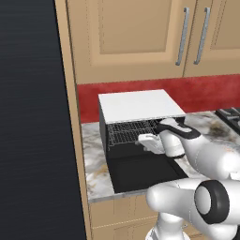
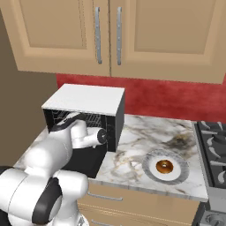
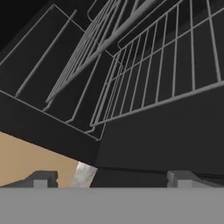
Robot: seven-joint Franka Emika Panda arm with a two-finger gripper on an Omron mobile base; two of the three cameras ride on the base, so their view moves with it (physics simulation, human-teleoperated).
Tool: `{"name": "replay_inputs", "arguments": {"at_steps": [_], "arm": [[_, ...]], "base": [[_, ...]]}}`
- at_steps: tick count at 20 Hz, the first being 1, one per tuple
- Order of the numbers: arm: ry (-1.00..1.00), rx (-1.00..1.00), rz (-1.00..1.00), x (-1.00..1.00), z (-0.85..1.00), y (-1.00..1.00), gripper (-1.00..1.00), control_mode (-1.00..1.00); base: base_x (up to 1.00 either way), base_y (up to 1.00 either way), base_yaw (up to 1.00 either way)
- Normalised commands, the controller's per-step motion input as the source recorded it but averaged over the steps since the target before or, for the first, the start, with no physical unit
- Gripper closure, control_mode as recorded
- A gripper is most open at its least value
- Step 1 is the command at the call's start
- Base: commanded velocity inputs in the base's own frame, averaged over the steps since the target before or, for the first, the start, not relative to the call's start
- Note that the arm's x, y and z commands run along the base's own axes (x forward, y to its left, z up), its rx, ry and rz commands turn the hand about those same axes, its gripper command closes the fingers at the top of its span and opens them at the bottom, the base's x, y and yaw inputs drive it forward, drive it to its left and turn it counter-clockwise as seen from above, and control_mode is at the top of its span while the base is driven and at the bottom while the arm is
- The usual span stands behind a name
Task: Pick up the bagel from the plate, place it on the toaster oven rack, close the door, and set the timer.
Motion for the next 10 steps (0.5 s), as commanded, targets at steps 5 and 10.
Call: {"name": "replay_inputs", "arguments": {"at_steps": [5,10], "arm": [[-0.03,0.03,-0.04,0.17,0.00,0.00,-1.00,-1.00],[-0.03,0.00,-0.06,0.23,0.00,0.01,-1.00,-1.00]], "base": [[0.00,0.00,0.00],[0.00,0.00,0.00]]}}
